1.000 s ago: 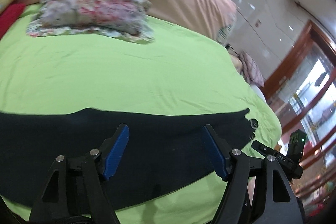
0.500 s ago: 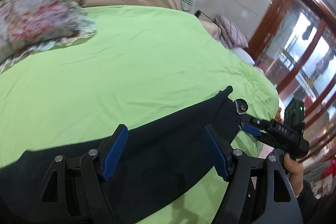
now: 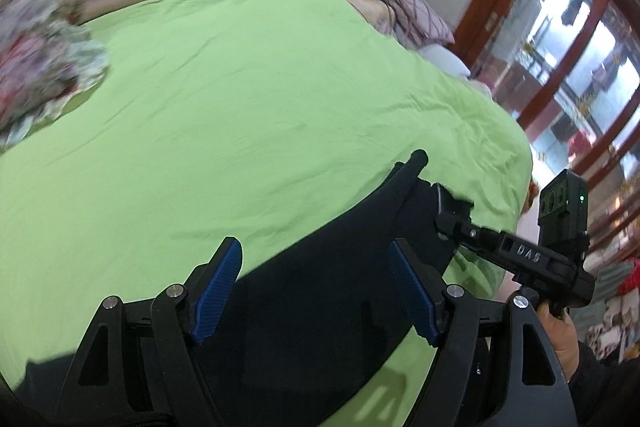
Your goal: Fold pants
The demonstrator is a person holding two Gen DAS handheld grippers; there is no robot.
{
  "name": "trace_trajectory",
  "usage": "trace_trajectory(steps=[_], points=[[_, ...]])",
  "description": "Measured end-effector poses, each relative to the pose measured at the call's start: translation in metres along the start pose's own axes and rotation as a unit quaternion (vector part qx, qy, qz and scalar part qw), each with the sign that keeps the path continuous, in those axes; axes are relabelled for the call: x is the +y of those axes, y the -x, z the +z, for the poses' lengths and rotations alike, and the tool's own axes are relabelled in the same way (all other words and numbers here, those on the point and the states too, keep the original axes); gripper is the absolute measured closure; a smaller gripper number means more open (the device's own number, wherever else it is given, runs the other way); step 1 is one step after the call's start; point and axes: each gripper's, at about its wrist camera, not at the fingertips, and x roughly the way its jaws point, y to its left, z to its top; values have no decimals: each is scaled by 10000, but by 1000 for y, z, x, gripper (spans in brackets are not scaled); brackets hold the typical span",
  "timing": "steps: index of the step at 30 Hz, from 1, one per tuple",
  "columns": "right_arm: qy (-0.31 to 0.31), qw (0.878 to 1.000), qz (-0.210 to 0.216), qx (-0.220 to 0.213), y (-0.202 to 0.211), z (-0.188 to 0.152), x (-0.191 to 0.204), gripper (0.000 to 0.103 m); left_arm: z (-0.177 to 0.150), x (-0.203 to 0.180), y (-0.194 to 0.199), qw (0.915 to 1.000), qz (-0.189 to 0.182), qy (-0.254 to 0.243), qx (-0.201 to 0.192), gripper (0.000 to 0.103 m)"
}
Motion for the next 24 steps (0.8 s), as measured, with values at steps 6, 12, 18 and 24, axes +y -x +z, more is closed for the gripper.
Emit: trace_trajectory(steps=[6,12,18,24], points=[[286,9995,145,9,9,-7,-16,88,26,-20,-39,9971,-270,-472,522,26],[224,9980,597,-25,10,-6,-26,89,43,-39,-90,9854,-876,-755,1246,26],[350,9962,794,-35,12,-10,-28,89,45,-49,-121,9770,-1127,-902,1572,38],[384,9956,853,-16,12,-10,-28,89,48,-47,-117,9707,-1677,-748,1547,88]])
